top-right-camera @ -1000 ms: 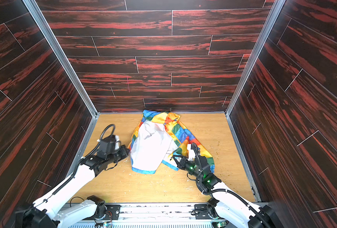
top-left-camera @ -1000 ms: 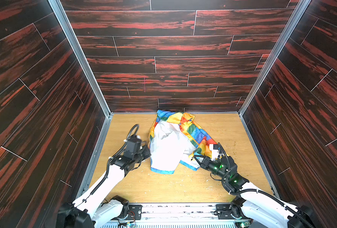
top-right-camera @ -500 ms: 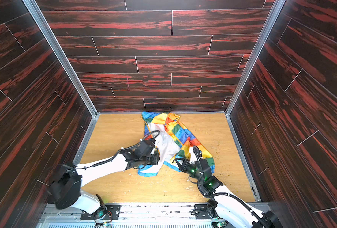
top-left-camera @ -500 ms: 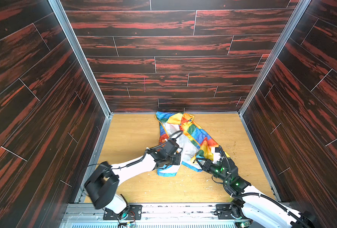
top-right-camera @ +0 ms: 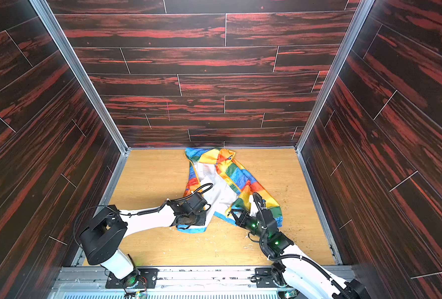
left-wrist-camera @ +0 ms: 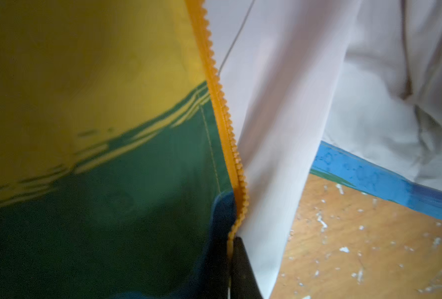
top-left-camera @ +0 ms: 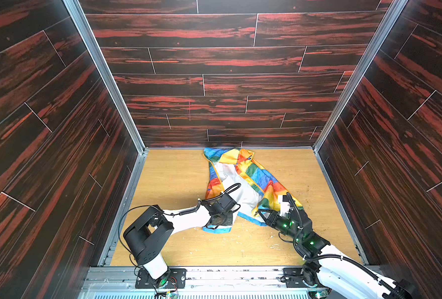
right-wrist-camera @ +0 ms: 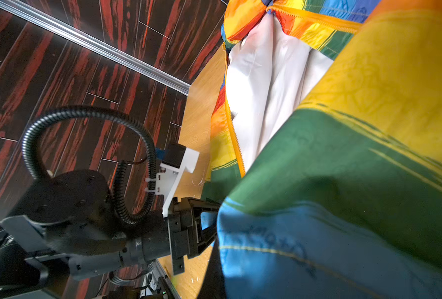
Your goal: Zip up the jacket
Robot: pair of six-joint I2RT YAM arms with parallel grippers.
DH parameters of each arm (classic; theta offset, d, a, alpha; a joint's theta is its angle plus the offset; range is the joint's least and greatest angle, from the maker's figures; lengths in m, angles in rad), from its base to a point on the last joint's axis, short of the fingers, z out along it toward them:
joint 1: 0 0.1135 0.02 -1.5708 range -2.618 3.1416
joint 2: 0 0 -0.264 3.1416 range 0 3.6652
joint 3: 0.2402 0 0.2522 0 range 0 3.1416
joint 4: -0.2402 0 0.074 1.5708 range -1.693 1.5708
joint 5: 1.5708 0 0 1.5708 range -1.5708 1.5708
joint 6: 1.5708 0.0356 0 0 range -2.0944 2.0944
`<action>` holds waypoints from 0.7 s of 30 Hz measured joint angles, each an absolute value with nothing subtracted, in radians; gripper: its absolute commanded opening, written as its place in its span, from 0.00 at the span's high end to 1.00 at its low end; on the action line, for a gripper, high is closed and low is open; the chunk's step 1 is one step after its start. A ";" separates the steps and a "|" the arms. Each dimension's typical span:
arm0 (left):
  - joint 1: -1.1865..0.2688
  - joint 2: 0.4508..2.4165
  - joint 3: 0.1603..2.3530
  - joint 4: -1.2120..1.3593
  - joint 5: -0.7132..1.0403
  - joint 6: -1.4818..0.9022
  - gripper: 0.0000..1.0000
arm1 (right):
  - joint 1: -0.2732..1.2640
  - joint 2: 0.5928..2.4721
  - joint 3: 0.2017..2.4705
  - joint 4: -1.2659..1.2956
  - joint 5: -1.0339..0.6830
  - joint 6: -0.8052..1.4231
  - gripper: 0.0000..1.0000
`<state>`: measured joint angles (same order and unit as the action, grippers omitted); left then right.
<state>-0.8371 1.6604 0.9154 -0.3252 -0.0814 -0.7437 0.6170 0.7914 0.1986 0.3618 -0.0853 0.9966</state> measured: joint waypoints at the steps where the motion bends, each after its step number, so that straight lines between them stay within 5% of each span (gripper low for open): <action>1: -0.832 1.657 0.915 -0.349 -0.108 -0.749 1.00 | 0.617 0.791 0.199 0.362 -0.086 0.998 1.00; 15: -0.820 1.647 0.925 -0.379 -0.134 -0.745 0.98 | 0.617 0.792 0.199 0.364 -0.086 1.012 1.00; 21: -0.826 1.596 0.865 -0.249 -0.022 -0.758 0.59 | 0.617 0.795 0.199 0.368 -0.086 1.013 1.00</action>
